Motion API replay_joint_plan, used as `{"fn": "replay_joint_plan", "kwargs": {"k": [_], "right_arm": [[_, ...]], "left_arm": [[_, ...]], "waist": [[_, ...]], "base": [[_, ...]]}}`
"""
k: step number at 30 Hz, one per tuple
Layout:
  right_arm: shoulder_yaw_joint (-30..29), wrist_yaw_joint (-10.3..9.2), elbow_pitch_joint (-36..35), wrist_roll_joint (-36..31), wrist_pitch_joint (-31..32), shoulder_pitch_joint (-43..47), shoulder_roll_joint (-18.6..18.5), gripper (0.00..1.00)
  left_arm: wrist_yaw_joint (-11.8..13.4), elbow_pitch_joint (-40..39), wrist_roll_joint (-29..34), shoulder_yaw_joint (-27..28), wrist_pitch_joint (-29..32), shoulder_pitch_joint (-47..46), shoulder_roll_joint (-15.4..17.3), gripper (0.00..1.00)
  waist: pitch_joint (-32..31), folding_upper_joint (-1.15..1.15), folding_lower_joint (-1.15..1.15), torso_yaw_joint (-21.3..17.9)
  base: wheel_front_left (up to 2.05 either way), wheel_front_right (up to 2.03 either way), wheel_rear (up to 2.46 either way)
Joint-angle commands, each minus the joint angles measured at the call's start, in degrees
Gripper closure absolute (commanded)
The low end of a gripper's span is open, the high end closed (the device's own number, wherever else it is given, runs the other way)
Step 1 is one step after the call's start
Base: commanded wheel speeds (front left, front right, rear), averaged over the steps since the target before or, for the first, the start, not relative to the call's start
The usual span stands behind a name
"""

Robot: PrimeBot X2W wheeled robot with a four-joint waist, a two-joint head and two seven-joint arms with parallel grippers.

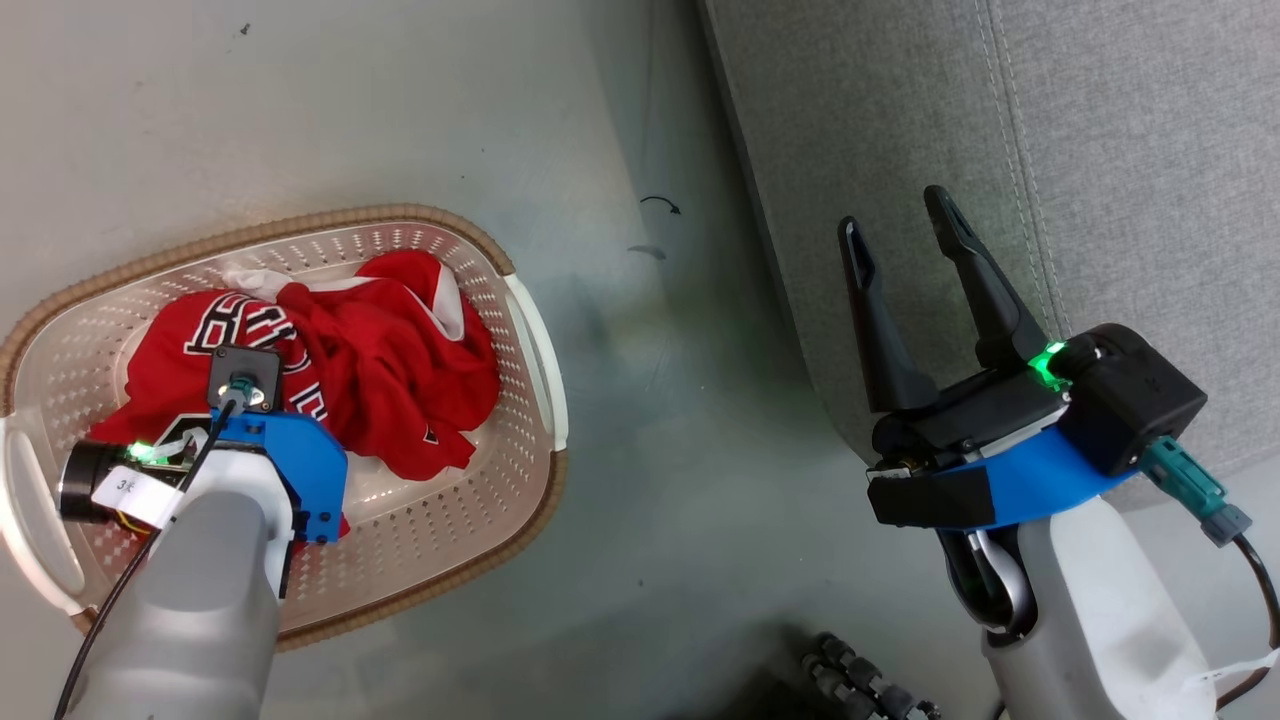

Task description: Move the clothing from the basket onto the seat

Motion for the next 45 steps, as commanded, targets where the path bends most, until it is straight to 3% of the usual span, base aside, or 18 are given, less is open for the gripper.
{"fn": "replay_joint_plan", "kwargs": {"k": [1,12,28,34,40,45], "right_arm": [[0.0,0.13,0.15,0.0,-0.26,-0.94,-0.1,0.0],[-0.41,0.13,1.18,-1.28,-0.25,-0.82,-0.11,0.0],[-0.66,0.13,6.58,-4.62,-0.24,4.26,-0.15,0.0],[-1.22,0.13,8.53,-5.26,-0.24,7.06,-0.16,0.0],[-1.4,0.13,9.99,-5.87,-0.24,9.51,-0.12,0.0],[-0.21,0.13,10.64,-5.63,0.05,10.33,-0.15,0.0]], "left_arm": [[-0.24,0.21,-0.2,-0.08,-0.3,-0.84,-0.11,1.0],[-1.46,1.29,-2.06,-0.33,-2.27,-0.53,-2.55,1.0],[-7.52,1.17,-6.12,-1.85,-7.81,5.29,-8.58,1.0],[-9.29,-2.72,-8.57,-6.2,-8.78,7.11,-9.25,1.0],[-9.3,-15.22,-17.47,-17.98,-6.63,8.77,-9.14,1.0],[-9.32,-20.69,-21.77,-22.97,-5.71,6.99,-9.23,1.0]], "waist": [[-0.17,0.0,0.0,0.09],[-3.48,0.0,0.0,2.2],[-23.89,0.0,0.0,9.15],[-30.77,0.0,0.0,11.74],[-35.65,0.0,0.0,14.22],[-38.91,0.0,0.0,15.09]], "base": [[0.0,0.0,0.0],[0.0,0.0,0.0],[0.0,0.0,0.0],[0.0,0.0,0.0],[0.0,0.0,0.0],[0.0,0.0,0.0]]}}
